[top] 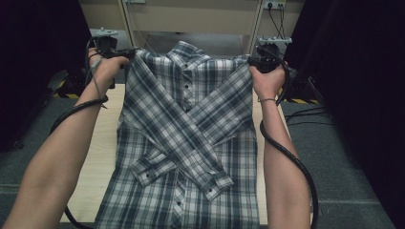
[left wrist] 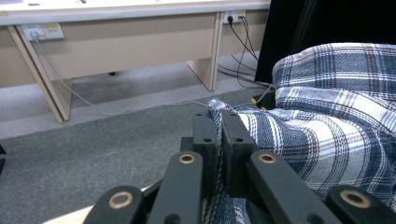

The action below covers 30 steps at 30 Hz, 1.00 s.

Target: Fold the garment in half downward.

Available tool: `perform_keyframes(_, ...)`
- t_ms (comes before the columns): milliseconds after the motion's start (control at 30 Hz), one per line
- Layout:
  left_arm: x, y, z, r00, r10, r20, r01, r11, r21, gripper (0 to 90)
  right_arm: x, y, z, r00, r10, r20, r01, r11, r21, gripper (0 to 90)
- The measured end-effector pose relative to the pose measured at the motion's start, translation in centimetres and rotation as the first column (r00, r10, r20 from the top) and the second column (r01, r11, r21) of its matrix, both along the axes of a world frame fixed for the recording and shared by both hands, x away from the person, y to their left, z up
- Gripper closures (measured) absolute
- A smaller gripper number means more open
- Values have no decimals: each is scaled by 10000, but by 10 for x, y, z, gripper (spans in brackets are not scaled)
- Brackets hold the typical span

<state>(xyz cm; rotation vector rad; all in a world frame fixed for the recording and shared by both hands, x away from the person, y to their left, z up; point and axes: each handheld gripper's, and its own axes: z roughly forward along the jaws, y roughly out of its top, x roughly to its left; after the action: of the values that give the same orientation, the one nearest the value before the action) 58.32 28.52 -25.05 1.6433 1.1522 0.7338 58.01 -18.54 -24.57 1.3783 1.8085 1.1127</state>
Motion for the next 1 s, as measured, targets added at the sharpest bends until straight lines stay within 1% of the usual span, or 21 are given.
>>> perform_keyframes(200, 0, 2, 13, 9996, 81, 260, -81, 10000, -22, 855, 2, 4, 21, 9995, 6, 320, -4, 10000, -71, 857)
perform_keyframes(433, -1, 5, 26, 9984, 166, 540, -166, 9999, -15, 856, 4, 8, 40, 9981, -18, 612, 20, 10000, -44, 857)
perform_keyframes(733, -3, 10, 45, 9954, 305, 910, -306, 9995, -8, 856, 6, 15, 62, 9949, -3, 1006, 0, 10000, 28, 857)
perform_keyframes(1000, -4, 13, 60, 9921, 367, 1199, -370, 9993, -2, 856, 6, 19, 78, 9920, 14, 1263, -24, 10000, 75, 857)
